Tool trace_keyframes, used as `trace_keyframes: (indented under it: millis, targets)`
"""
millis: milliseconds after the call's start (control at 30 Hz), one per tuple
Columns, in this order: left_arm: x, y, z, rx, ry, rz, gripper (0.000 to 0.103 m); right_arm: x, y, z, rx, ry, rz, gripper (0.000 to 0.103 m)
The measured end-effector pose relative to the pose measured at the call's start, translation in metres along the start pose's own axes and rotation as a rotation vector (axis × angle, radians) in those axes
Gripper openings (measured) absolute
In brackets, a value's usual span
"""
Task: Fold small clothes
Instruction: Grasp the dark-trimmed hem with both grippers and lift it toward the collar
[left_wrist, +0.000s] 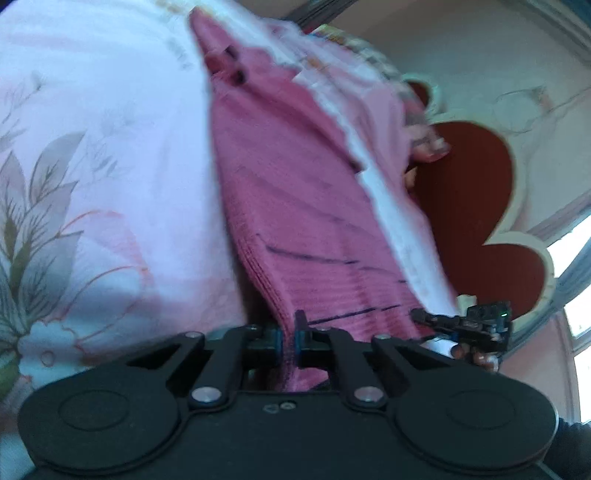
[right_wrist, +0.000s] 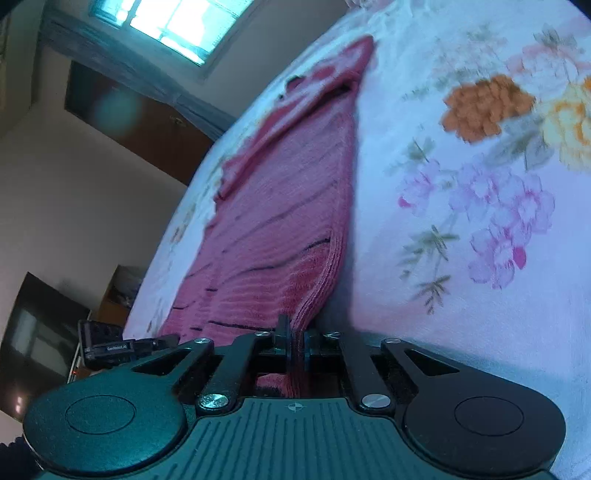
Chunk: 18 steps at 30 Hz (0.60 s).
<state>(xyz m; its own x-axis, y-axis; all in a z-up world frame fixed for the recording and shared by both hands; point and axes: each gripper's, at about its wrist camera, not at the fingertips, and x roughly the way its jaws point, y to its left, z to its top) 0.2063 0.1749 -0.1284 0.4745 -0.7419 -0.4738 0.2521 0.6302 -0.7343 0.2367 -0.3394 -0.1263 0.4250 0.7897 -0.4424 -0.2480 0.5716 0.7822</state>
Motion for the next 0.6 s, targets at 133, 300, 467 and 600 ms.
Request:
trace_keyframes:
  millis: [133,300,467,600]
  targets:
    - [-0.029,-0.001,-0.007,-0.001,-0.086,-0.036,0.004,-0.032,0.01,0.001,-0.013,-0.093,0.043,0.005]
    - [-0.016,0.019,-0.017,-0.035,-0.023,0.028,0.007,-0.009,-0.023,-0.007,0.065,-0.005,-0.041,0.005]
    - [-0.017,0.015,-0.016,-0.031,-0.013,-0.008,0.022,-0.01,-0.021,-0.007,0.051,-0.002,-0.02,0.007]
    - [-0.007,0.013,-0.011,-0.027,-0.001,0.063,0.006,-0.003,-0.02,-0.002,0.055,0.0,-0.027,0.007]
